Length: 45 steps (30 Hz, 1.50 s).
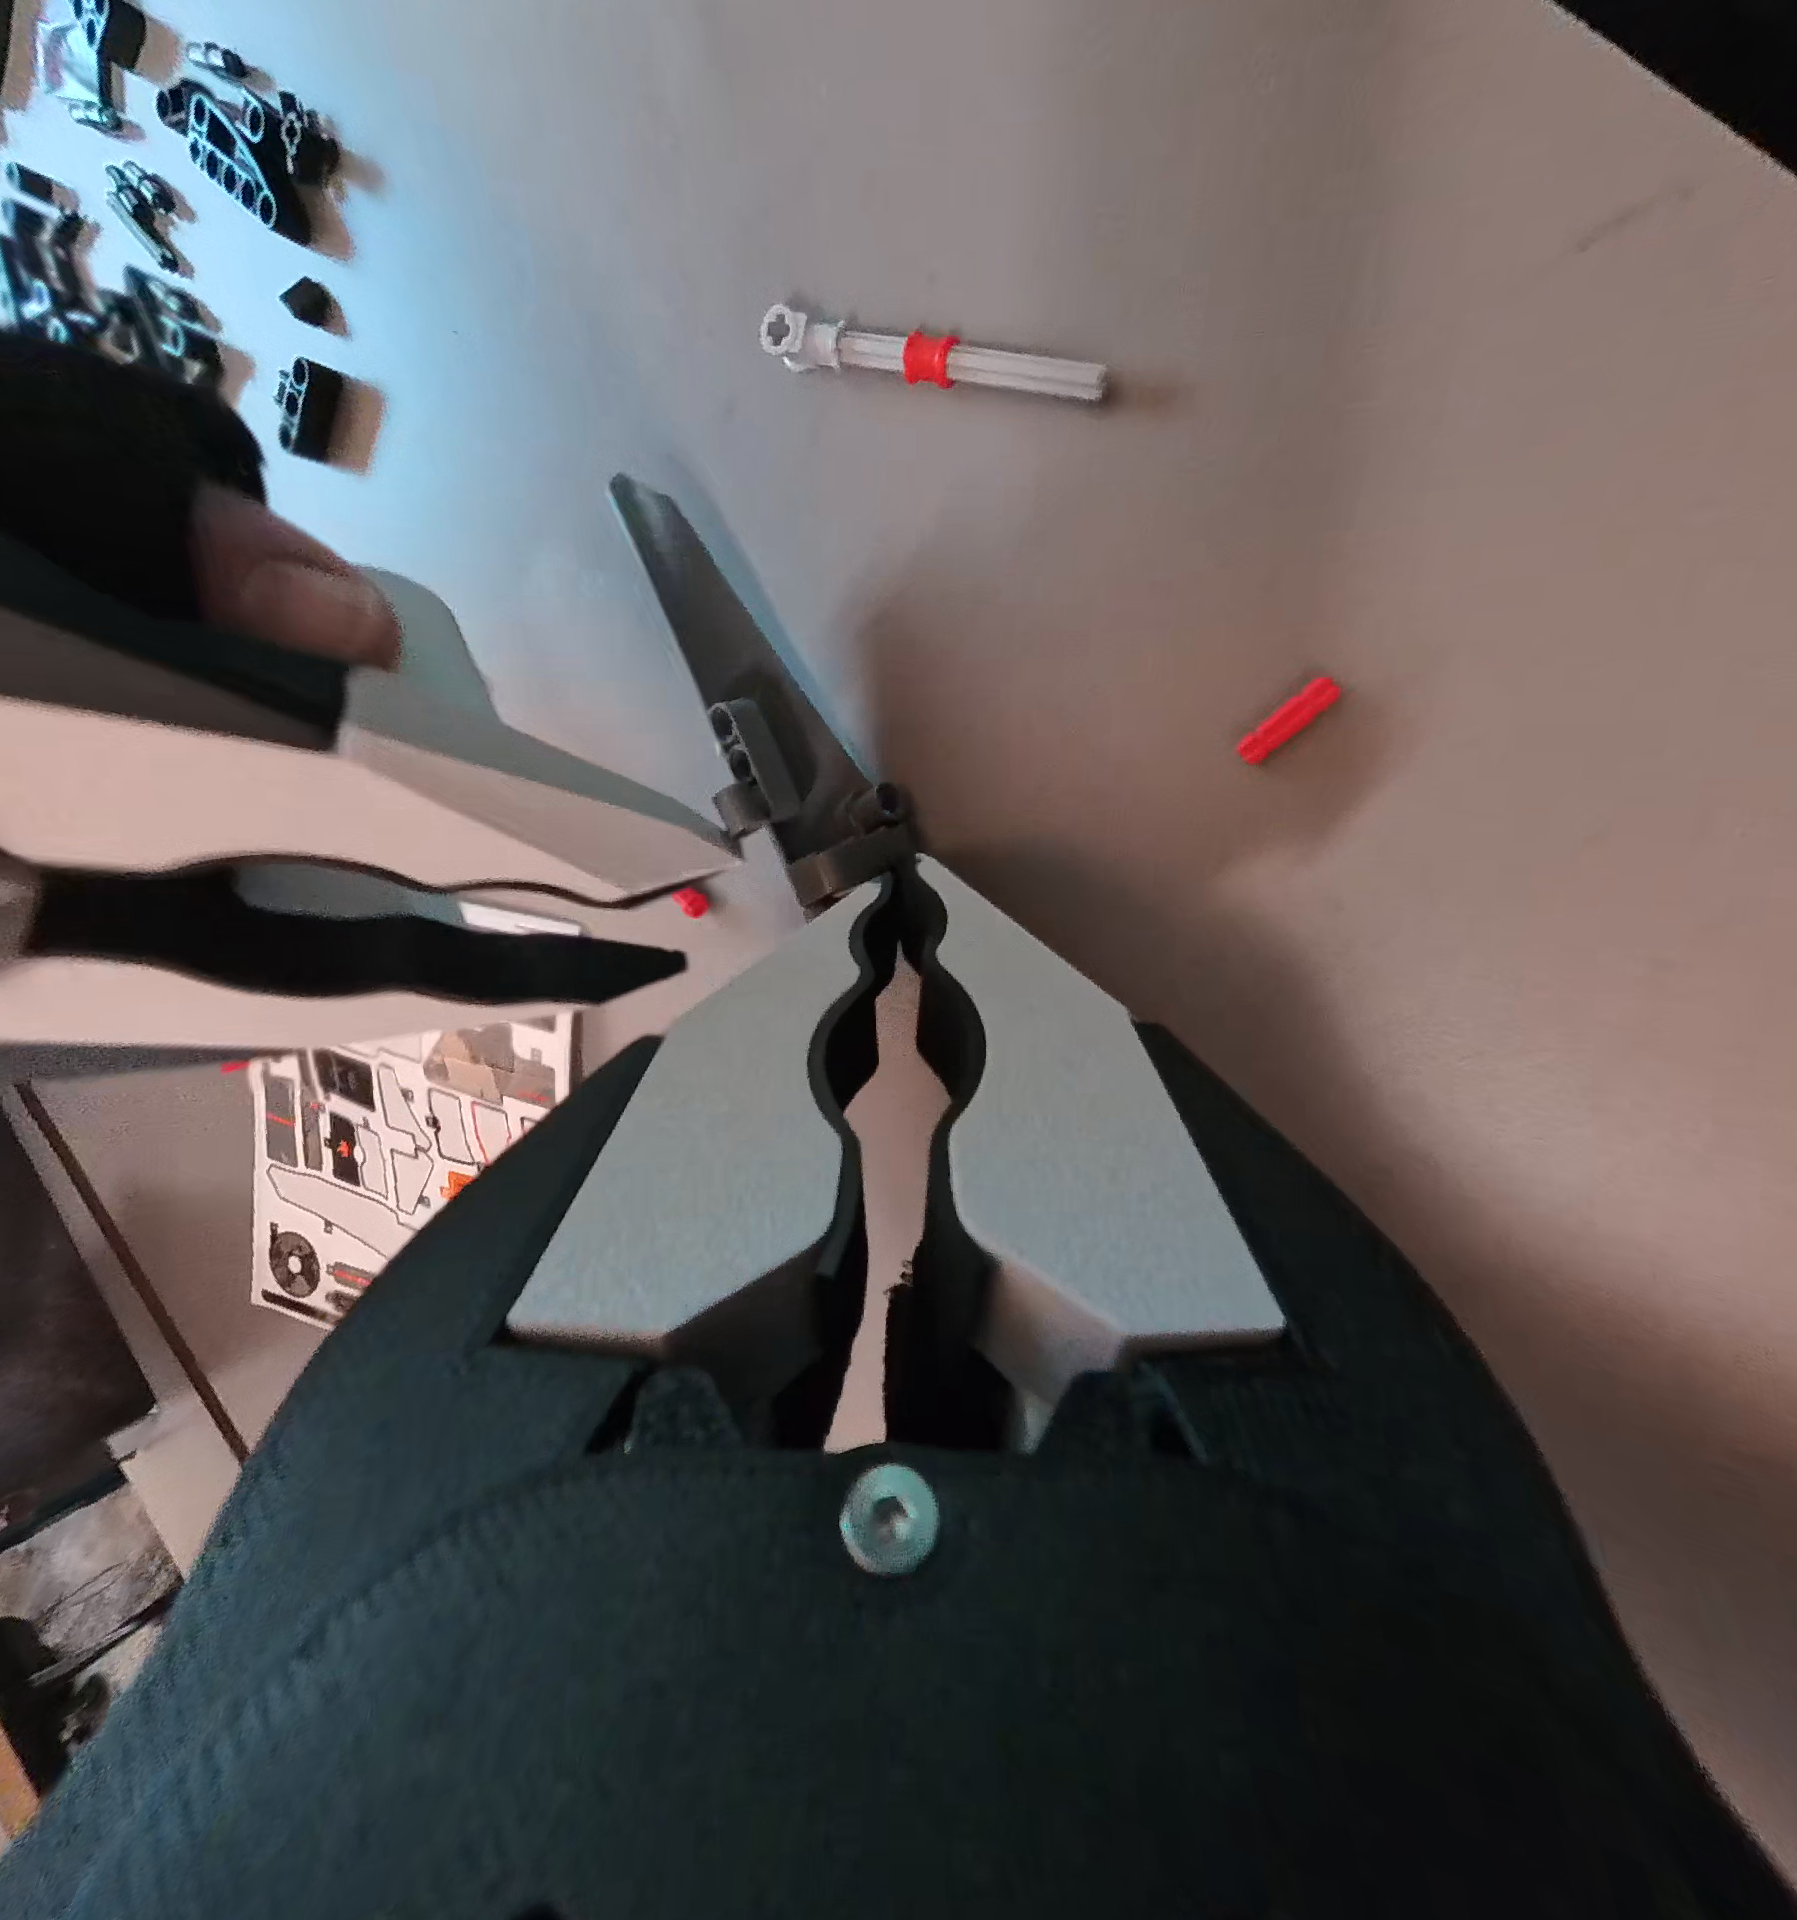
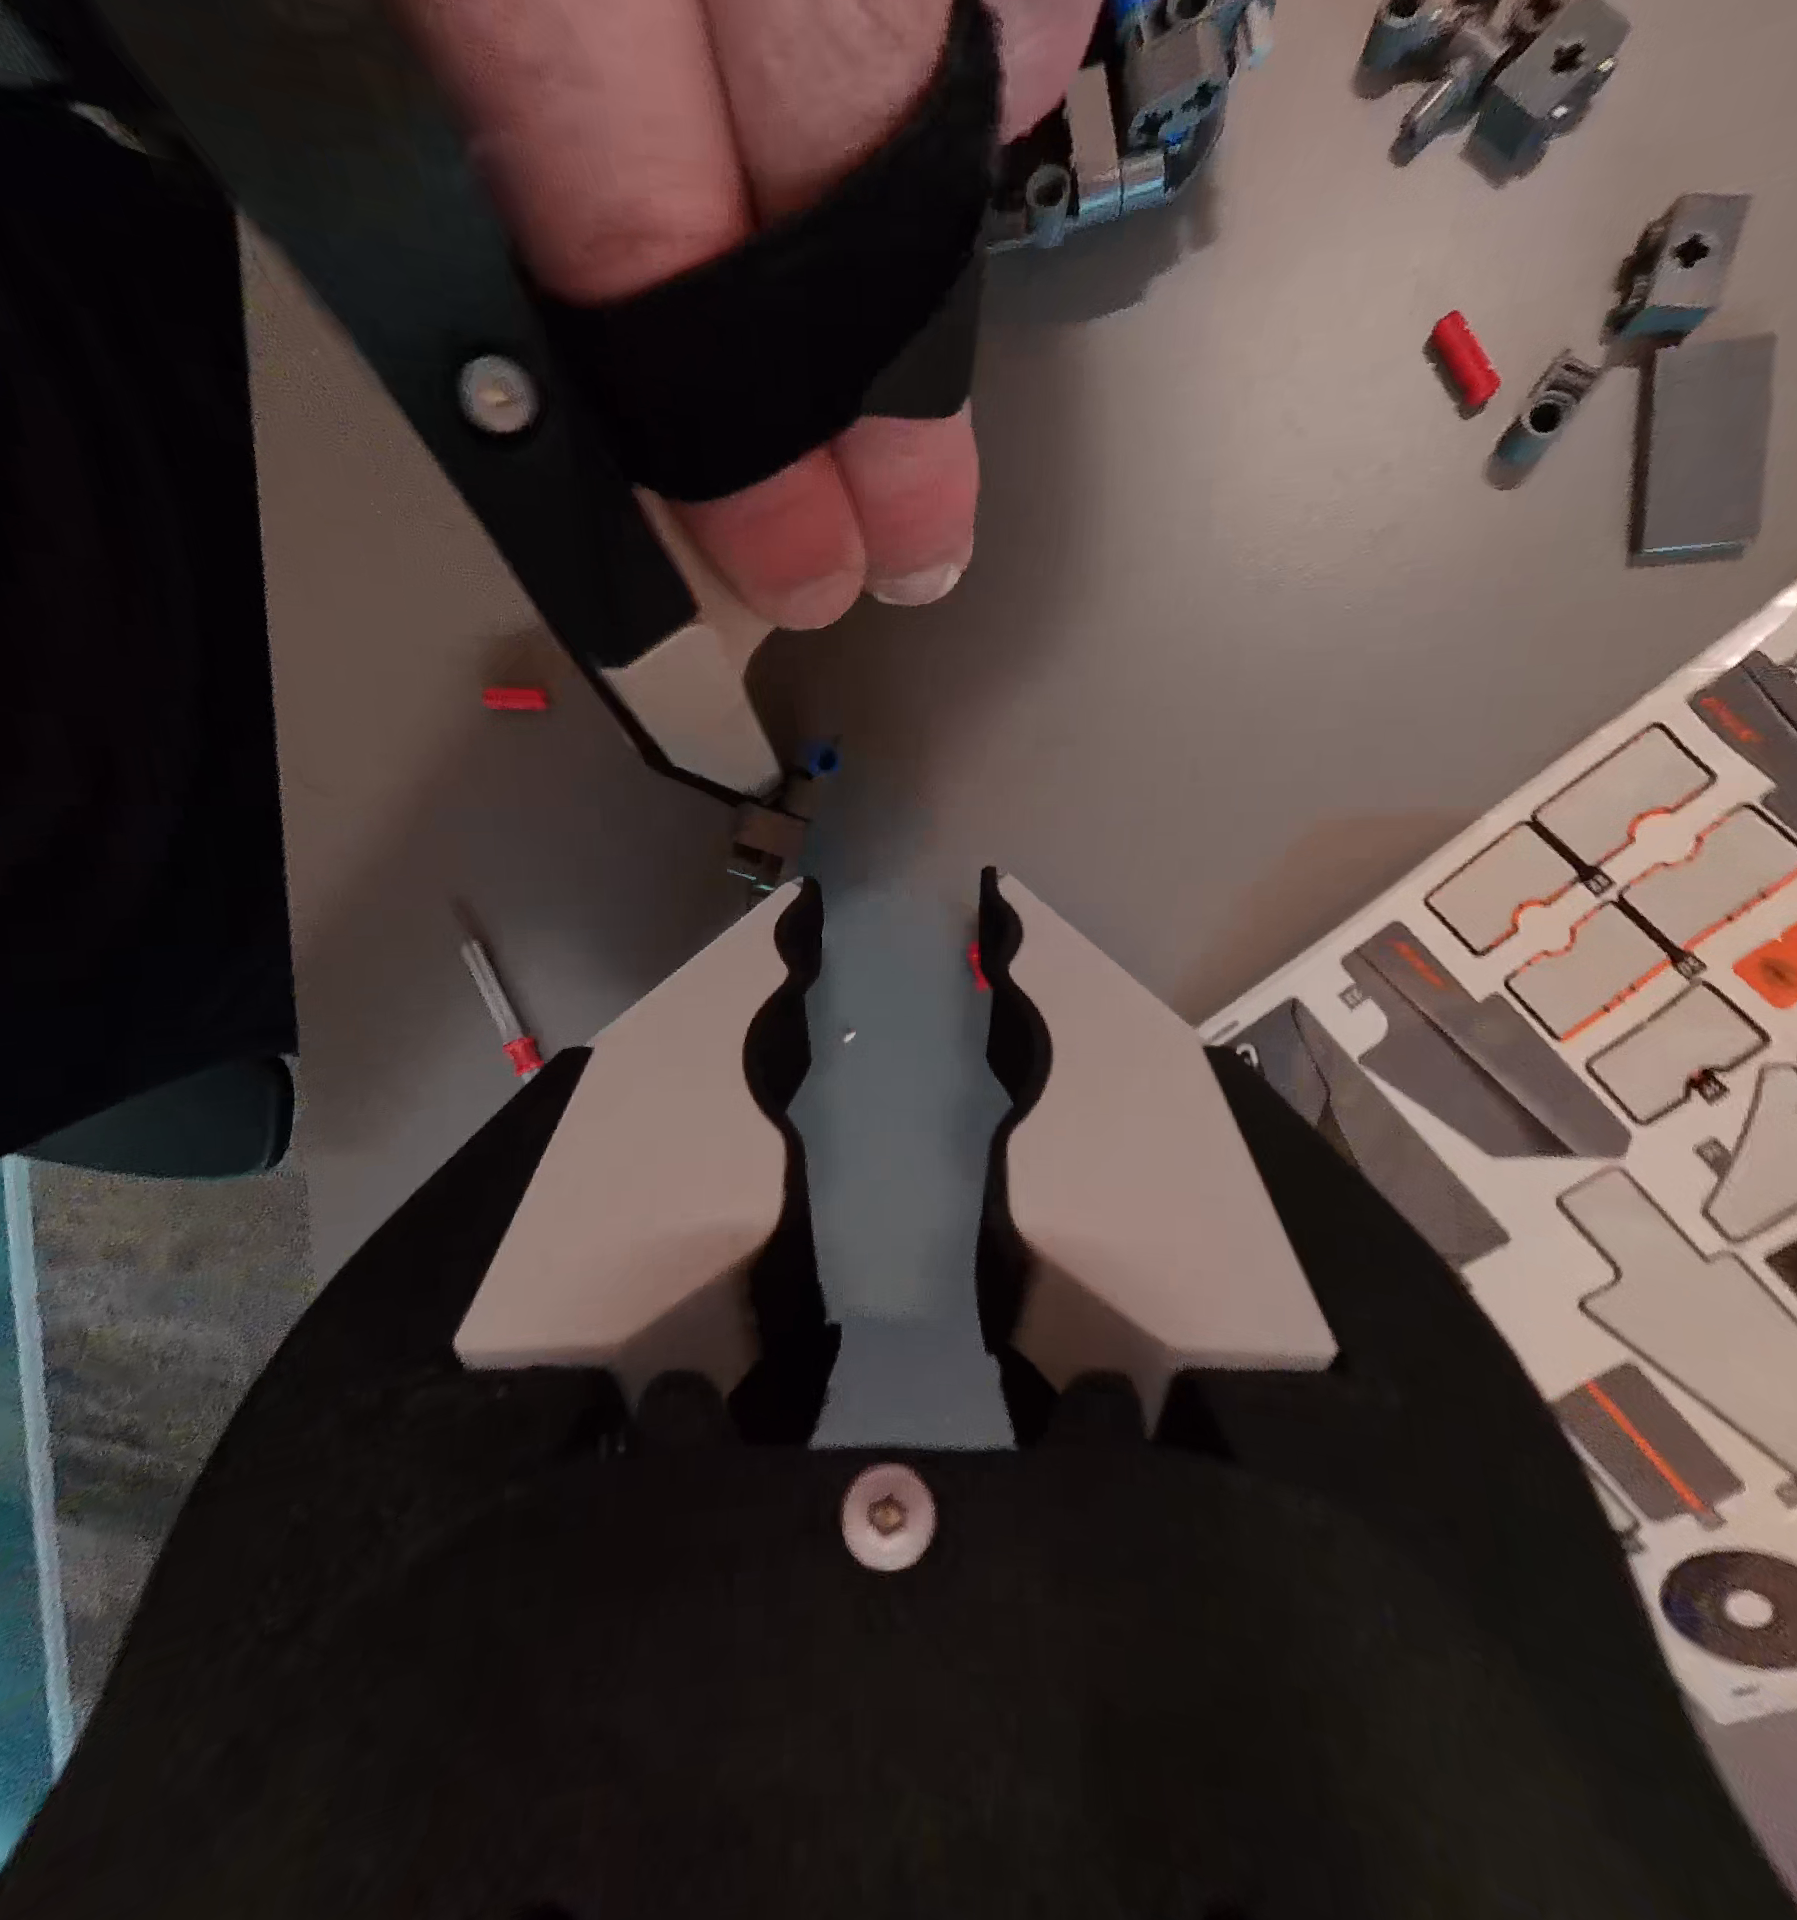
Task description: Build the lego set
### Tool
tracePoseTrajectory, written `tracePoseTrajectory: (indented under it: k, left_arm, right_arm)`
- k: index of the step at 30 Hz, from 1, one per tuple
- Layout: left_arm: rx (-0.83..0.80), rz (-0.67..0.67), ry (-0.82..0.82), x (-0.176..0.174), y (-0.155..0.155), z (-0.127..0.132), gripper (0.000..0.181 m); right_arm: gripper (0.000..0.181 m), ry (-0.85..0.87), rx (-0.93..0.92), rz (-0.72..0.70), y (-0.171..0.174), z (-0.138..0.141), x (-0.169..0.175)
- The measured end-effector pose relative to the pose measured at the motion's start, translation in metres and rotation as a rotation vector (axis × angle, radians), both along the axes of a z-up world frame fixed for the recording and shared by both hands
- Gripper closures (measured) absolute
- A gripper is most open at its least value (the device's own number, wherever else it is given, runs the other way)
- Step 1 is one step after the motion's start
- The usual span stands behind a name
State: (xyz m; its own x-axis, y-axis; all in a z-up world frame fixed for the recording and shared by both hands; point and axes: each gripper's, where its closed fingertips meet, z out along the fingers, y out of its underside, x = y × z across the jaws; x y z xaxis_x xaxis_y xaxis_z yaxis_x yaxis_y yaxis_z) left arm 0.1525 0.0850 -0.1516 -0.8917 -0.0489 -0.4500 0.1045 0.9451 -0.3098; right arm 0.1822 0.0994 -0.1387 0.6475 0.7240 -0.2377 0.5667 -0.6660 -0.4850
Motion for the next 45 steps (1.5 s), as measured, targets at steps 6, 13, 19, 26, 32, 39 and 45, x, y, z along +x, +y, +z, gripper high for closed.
tracePoseTrajectory:
  k: [6, 13, 19, 26, 32, 39, 45]
  left_arm:
    - [-0.018, 0.032, -0.045, 0.003, -0.002, 0.000, 0.181]
    - [0.006, 0.050, -0.107, 0.006, -0.001, 0.001, 0.181]
    - [-0.062, 0.118, -0.313, 0.008, 0.005, 0.032, 0.172]
    - [0.000, 0.108, -0.435, 0.021, 0.015, 0.020, 0.137]
    - [-0.014, 0.100, -0.395, 0.023, 0.016, 0.021, 0.139]
    - [-0.016, 0.101, -0.352, 0.021, 0.014, 0.012, 0.147]
    - [-0.045, 0.154, -0.356, 0.021, 0.016, 0.014, 0.149]
  right_arm:
    - [0.146, -0.008, 0.099, -0.097, -0.019, 0.010, -0.009]
    - [0.171, 0.005, 0.117, -0.175, -0.020, -0.016, -0.015]
    - [0.177, 0.106, 0.083, -0.202, -0.023, -0.017, -0.012]
    - [0.176, 0.255, -0.010, -0.180, -0.022, -0.015, -0.015]
    - [0.176, 0.308, -0.063, -0.156, -0.022, -0.014, -0.013]
    - [0.176, 0.343, -0.086, -0.150, -0.021, -0.014, -0.013]
    - [0.176, 0.352, -0.082, -0.167, -0.020, -0.014, -0.012]
